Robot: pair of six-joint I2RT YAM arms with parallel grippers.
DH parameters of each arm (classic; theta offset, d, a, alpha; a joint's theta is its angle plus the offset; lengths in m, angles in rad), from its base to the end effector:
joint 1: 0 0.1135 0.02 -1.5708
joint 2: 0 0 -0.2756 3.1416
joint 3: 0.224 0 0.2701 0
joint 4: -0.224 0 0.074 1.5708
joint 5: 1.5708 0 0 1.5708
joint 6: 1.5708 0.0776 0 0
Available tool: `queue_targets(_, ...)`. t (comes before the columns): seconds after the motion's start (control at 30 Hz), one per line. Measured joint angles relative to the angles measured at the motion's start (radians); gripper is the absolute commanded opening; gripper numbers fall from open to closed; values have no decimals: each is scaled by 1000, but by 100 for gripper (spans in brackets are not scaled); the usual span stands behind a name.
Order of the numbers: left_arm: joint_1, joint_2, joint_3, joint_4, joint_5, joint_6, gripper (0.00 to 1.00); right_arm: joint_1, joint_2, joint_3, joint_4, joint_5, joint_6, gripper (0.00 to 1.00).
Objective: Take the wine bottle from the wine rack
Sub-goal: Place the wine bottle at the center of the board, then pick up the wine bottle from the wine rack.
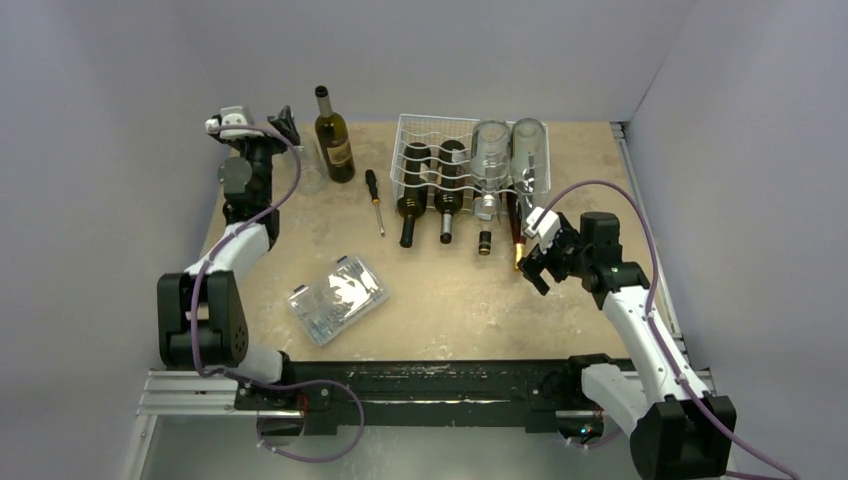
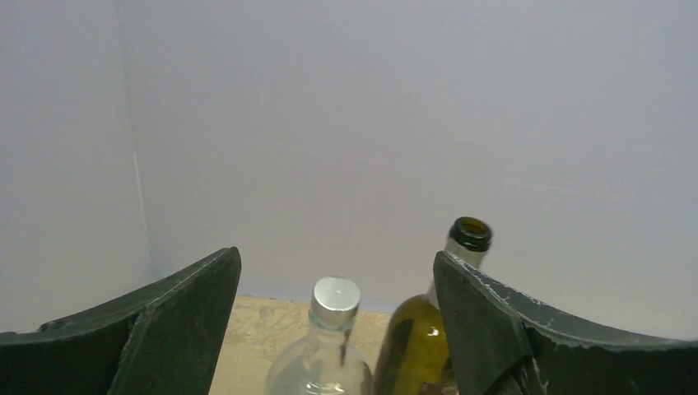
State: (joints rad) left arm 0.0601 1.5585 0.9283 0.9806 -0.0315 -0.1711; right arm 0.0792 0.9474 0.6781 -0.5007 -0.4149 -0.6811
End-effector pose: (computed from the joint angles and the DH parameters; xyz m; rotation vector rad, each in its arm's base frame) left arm 0.4062 0.0269 0.3344 -0.1681 1.2093 -0.0776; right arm 0.2298 0.0496 0.2241 -1.0247 2.0224 0.1706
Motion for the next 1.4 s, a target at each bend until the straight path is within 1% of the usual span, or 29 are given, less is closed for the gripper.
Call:
queue_targets(0.07, 0, -103, -60, -36, -4, -39, 97, 0, -13, 0, 0, -2, 0, 99)
queue_targets(0.13, 0, -204, -98, -105, -3, -85, 100, 0, -23, 0, 0, -3, 0, 99)
queue_targets(0.27, 1, -408, -122, -339, 22, -184, 100, 0, -44, 0, 0, -16, 0, 99)
queue_targets(0.37, 1, -531, -107, -558, 72, -235, 100, 0, -54, 0, 0, -31, 0, 99)
queue_targets(0.5, 1, -611, -75, -808, 156, -268, 100, 0, -67, 0, 1, -52, 5, 99)
queue_targets(0.57, 2, -644, -73, -927, 222, -280, 100, 0, -72, 0, 1, -55, 9, 99)
queue_targets(0.67, 2, -678, -75, -1055, 319, -282, 100, -1, -80, 0, 1, -63, 17, 99)
queue_targets(0.8, -11, -727, -109, -1129, 407, -272, 100, -1, -98, 1, 5, -89, 37, 99)
queue_targets(0.97, -81, -763, -138, -1229, 478, -203, 100, -1, -90, 45, -13, -149, 78, 99)
queue_targets(1.07, -119, -763, -137, -1296, 490, -156, 100, -1, -55, 123, -36, -172, 101, 99)
queue_targets(1.2, -148, -755, -137, -1365, 496, -120, 100, -1, 26, 272, -45, -182, 179, 99)
queue_targets(1.4, -148, -731, -137, -1374, 497, -106, 100, -1, 190, 449, -19, -151, 345, 99)
